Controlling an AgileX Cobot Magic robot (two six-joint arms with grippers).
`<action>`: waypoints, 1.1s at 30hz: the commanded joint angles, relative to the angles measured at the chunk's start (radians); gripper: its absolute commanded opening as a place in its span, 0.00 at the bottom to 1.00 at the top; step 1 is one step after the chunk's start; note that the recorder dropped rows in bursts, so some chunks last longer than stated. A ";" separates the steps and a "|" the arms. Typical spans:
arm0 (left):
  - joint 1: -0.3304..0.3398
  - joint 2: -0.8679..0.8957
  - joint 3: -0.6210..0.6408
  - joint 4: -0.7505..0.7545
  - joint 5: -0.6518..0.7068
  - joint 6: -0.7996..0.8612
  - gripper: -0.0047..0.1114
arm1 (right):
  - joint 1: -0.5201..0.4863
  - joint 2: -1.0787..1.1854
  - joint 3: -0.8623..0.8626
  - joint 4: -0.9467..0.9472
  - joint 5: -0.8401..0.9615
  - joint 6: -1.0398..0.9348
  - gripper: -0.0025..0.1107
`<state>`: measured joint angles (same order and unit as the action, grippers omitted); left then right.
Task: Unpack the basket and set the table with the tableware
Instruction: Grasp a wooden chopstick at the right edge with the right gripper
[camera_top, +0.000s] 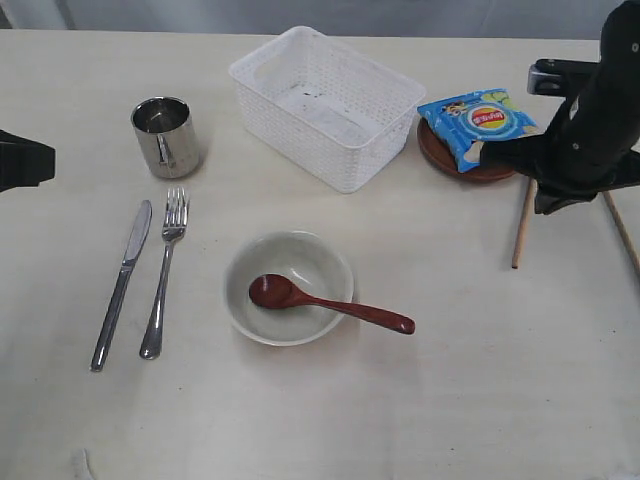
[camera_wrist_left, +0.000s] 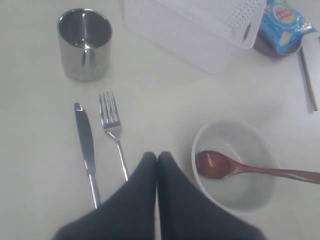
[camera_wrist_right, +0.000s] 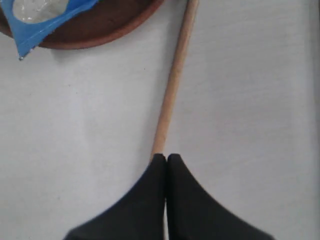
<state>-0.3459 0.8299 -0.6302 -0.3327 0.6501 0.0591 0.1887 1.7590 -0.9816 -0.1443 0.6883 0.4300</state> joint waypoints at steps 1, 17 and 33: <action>-0.005 -0.004 0.007 -0.014 -0.009 0.003 0.04 | -0.009 -0.008 0.017 -0.004 -0.081 0.074 0.02; -0.030 -0.004 0.007 -0.013 -0.009 0.003 0.04 | -0.047 0.059 0.017 -0.036 -0.115 0.210 0.39; -0.036 -0.004 0.007 -0.011 -0.019 0.003 0.04 | -0.047 0.202 0.017 -0.033 -0.167 0.210 0.32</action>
<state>-0.3759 0.8299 -0.6302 -0.3368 0.6449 0.0591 0.1476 1.9189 -0.9696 -0.1741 0.5361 0.6355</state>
